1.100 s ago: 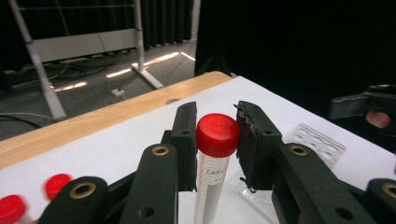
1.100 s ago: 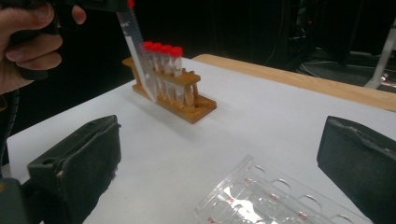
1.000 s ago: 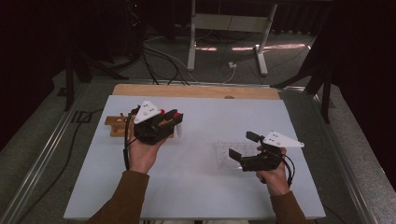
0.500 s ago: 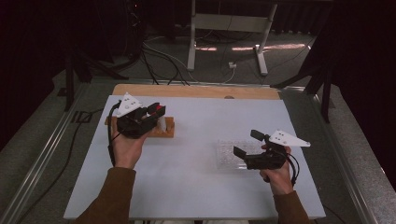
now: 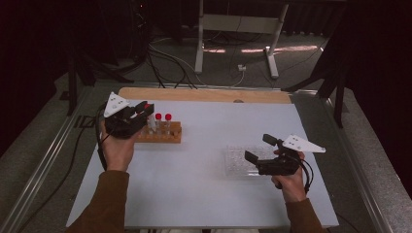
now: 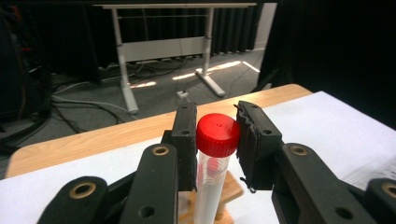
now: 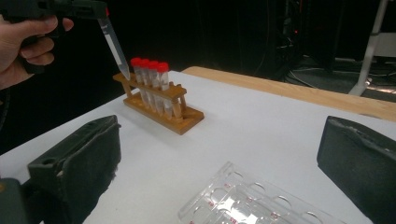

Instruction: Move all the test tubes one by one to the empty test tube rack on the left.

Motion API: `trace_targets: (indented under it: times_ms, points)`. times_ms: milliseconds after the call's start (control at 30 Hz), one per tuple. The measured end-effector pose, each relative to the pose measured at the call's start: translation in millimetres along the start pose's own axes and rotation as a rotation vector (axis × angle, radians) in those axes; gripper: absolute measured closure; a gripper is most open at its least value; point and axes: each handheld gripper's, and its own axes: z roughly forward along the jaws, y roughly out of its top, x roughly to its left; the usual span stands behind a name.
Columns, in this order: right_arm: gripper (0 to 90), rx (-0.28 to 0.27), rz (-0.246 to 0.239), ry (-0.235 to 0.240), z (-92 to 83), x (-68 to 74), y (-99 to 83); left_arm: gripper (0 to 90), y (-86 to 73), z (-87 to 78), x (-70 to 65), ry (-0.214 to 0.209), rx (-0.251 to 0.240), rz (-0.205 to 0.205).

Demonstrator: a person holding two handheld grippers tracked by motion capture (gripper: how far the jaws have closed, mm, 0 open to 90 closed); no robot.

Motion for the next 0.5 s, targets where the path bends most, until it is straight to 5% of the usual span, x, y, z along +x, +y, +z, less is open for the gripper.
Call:
trace_targets:
  times_ms: [500]
  points:
    - [0.0,0.002,0.001,0.001,0.1,0.3,-0.4,71.0,-5.6,-0.3,26.0,0.126,0.002,0.011]
